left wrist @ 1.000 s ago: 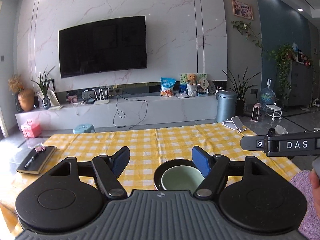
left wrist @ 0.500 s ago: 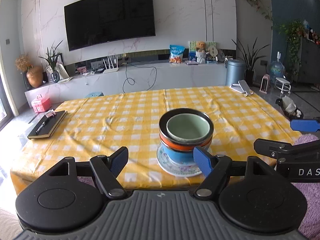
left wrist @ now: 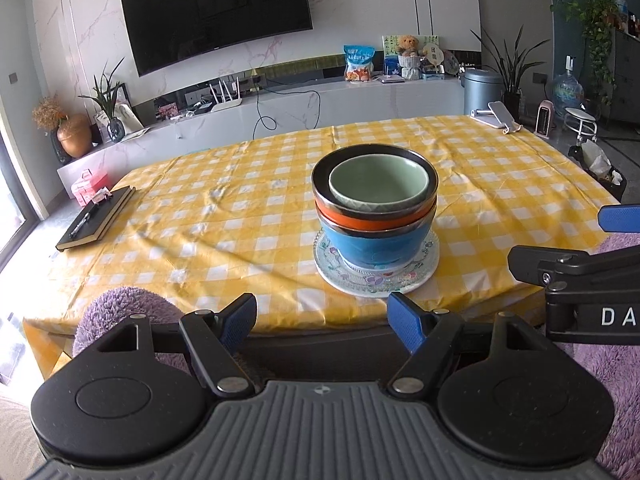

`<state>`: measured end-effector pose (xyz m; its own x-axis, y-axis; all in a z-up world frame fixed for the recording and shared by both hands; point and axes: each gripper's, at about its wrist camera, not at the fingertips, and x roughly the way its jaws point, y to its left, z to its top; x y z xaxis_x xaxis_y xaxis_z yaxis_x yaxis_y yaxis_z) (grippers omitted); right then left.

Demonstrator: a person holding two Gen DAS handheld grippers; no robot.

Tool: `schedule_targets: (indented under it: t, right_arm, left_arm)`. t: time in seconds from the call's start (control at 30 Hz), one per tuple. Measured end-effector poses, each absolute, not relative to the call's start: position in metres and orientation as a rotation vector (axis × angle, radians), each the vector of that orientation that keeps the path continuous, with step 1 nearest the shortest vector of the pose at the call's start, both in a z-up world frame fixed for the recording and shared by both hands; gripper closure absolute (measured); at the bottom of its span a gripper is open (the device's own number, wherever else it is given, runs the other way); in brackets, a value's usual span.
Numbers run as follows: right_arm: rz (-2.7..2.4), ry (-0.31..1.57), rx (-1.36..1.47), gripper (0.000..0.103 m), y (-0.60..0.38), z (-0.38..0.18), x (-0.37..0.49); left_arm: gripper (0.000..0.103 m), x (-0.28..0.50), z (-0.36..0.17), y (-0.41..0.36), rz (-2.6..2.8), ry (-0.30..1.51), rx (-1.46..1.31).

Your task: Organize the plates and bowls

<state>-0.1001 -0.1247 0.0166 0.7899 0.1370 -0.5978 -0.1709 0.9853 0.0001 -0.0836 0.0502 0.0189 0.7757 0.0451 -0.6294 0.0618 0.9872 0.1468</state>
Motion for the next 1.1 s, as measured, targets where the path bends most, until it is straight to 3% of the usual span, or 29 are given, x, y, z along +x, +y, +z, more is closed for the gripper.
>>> schedule_targets:
  t: [1.1]
  right_arm:
    - [0.134, 0.648, -0.074, 0.009, -0.118, 0.009, -0.097]
  left_arm:
    - [0.016, -0.084, 0.019, 0.058, 0.014, 0.688, 0.125]
